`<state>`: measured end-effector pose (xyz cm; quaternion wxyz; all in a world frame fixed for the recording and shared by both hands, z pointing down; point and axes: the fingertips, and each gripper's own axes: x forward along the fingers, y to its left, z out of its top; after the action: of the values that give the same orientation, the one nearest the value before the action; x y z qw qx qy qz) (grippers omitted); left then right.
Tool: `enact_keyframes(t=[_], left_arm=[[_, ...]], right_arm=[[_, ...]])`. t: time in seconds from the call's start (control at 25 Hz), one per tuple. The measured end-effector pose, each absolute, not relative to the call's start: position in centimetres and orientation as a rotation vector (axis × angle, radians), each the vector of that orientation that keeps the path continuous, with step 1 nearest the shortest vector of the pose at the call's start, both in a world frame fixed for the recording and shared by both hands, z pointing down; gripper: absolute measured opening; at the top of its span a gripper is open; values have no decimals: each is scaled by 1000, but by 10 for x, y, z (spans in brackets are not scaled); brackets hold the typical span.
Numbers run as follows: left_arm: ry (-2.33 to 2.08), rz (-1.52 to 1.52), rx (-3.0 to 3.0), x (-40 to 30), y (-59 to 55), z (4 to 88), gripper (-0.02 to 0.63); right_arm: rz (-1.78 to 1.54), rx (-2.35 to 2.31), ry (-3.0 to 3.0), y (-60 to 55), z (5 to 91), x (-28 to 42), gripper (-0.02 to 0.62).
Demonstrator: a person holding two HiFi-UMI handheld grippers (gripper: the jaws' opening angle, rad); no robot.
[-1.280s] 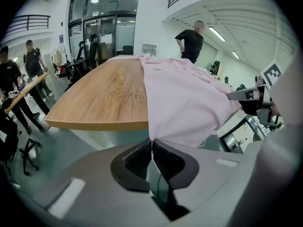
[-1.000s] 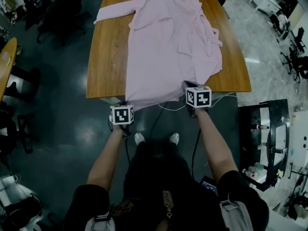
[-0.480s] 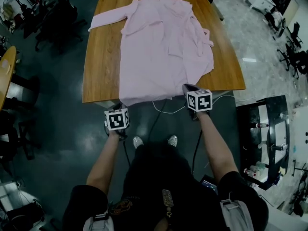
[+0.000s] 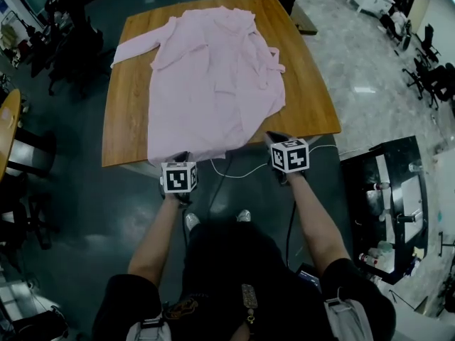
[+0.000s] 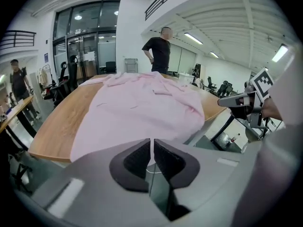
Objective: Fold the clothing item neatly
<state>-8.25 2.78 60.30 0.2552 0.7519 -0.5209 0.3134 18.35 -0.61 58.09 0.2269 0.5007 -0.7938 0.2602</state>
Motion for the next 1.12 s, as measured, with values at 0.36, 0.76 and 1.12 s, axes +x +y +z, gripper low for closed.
enact_keyframes(t=[0.36, 0.76, 1.12], left_arm=[[-1290, 870, 2230, 37, -9, 579, 35], [-1114, 861, 2296, 114, -56, 590, 134], [-1061, 855, 2242, 133, -110, 611, 192]], right_arm=[[712, 1424, -2239, -9, 557, 238, 15], [735, 1477, -2192, -18, 556, 279, 15], [738, 1495, -2108, -62, 566, 296, 17]])
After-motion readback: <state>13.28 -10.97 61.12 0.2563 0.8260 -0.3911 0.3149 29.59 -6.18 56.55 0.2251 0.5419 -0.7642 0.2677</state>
